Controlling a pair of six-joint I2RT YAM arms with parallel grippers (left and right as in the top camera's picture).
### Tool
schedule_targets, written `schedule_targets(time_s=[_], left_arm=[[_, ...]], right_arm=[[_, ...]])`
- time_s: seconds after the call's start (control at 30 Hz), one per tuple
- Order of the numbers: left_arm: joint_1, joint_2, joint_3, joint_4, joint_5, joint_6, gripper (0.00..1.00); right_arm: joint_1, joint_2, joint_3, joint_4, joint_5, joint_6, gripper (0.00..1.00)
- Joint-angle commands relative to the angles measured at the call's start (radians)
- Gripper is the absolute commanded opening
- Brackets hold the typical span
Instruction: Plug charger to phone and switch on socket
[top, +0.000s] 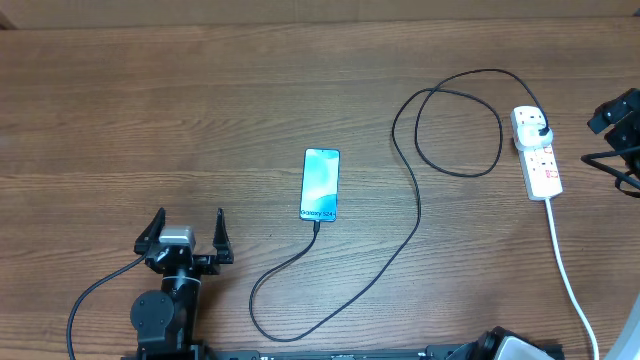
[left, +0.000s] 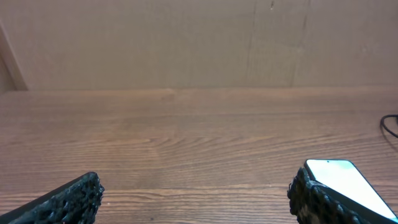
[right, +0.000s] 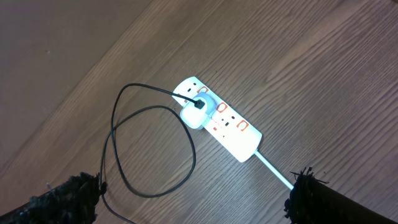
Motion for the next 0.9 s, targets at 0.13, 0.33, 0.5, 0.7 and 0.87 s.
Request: schedule_targets(time_s=[0.13, 0.33, 0.5, 0.7, 0.87], left_arm=[[0.007, -0.012, -0.004, 0.000, 0.014, -0.003, 1.00], [0.004, -0.011, -0.004, 0.000, 0.014, -0.003, 0.99], [0.004, -0.011, -0.004, 0.000, 0.014, -0.003, 1.00], [0.004, -0.011, -0.004, 0.000, 0.014, -0.003, 1.00], [0.004, -0.011, -0.004, 0.000, 0.014, -0.003, 0.99]], right_arm=[[0.003, -0.001, 0.004, 0.005, 0.010, 0.005, 1.00], [0.003, -0.001, 0.004, 0.005, 0.010, 0.005, 1.00], [0.003, -0.001, 0.004, 0.005, 0.010, 0.005, 1.00], [0.003, -0.001, 0.004, 0.005, 0.010, 0.005, 1.00], [0.003, -0.001, 0.004, 0.005, 0.010, 0.005, 1.00]])
